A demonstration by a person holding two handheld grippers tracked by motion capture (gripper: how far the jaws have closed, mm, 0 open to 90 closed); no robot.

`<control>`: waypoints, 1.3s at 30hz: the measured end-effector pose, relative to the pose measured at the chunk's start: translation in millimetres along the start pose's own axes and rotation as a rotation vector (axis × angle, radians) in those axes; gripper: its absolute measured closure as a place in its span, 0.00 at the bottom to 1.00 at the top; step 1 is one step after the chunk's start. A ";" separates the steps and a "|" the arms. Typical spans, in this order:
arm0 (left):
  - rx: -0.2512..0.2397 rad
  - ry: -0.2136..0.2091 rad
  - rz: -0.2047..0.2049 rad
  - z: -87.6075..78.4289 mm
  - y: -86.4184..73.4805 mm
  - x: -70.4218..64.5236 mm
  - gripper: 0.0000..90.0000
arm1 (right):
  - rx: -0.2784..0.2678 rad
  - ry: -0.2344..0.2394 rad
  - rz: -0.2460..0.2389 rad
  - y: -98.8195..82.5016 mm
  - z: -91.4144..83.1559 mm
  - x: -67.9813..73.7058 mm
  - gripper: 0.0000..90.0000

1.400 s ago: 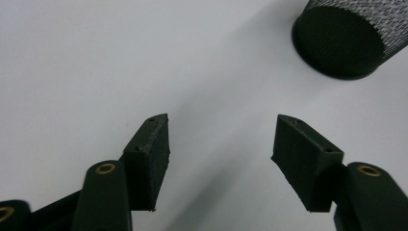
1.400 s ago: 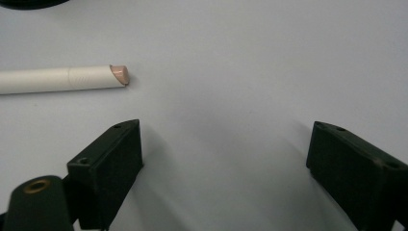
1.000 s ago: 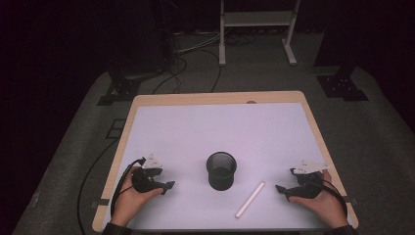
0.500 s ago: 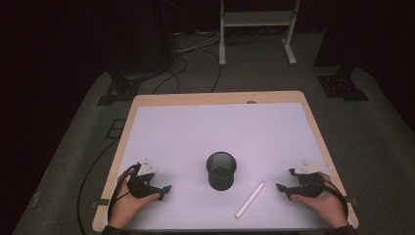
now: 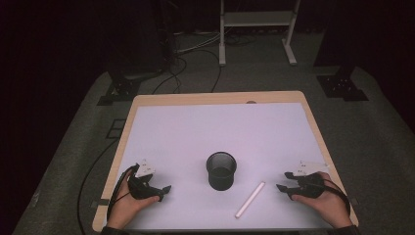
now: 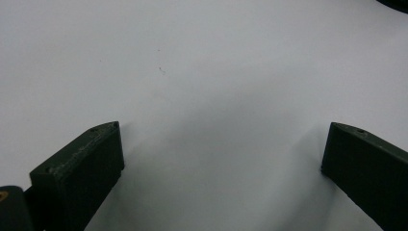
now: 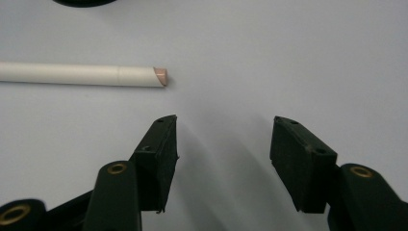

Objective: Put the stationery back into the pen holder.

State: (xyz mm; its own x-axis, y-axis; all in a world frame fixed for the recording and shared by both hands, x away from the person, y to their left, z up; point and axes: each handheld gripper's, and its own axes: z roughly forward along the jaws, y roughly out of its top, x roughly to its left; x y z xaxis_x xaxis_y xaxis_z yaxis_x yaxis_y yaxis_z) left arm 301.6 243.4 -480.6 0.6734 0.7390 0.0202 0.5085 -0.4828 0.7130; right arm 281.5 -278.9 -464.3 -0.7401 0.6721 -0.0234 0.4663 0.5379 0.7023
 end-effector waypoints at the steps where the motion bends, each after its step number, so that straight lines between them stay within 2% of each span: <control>1: 0.000 0.000 0.000 0.0 0.0 0.0 0.00 | 0.000 0.003 -0.008 1.4 -0.7 0.7 0.47; 10: 0.002 -0.002 -0.001 -0.1 0.0 0.2 0.00 | -0.011 0.073 -0.074 18.4 -5.7 11.4 0.47; 19: 0.002 -0.002 -0.002 0.0 0.0 0.3 0.00 | -0.017 0.112 -0.141 35.6 -4.7 20.3 0.47; 30: 0.002 -0.003 -0.002 0.0 -0.1 0.4 0.00 | -0.004 0.195 -0.200 52.7 9.5 36.5 0.47; 39: 0.002 -0.003 -0.003 0.0 0.0 0.4 0.00 | 0.033 0.238 -0.251 59.7 22.0 46.7 0.47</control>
State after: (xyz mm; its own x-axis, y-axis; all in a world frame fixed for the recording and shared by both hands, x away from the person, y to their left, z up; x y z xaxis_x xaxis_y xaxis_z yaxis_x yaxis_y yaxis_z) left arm 301.8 243.7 -480.6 0.6736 0.7389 0.0164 0.5114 -0.4820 0.7114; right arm 285.4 -204.2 -439.1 -0.9240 0.3818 -0.0232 0.2683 0.6901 0.6721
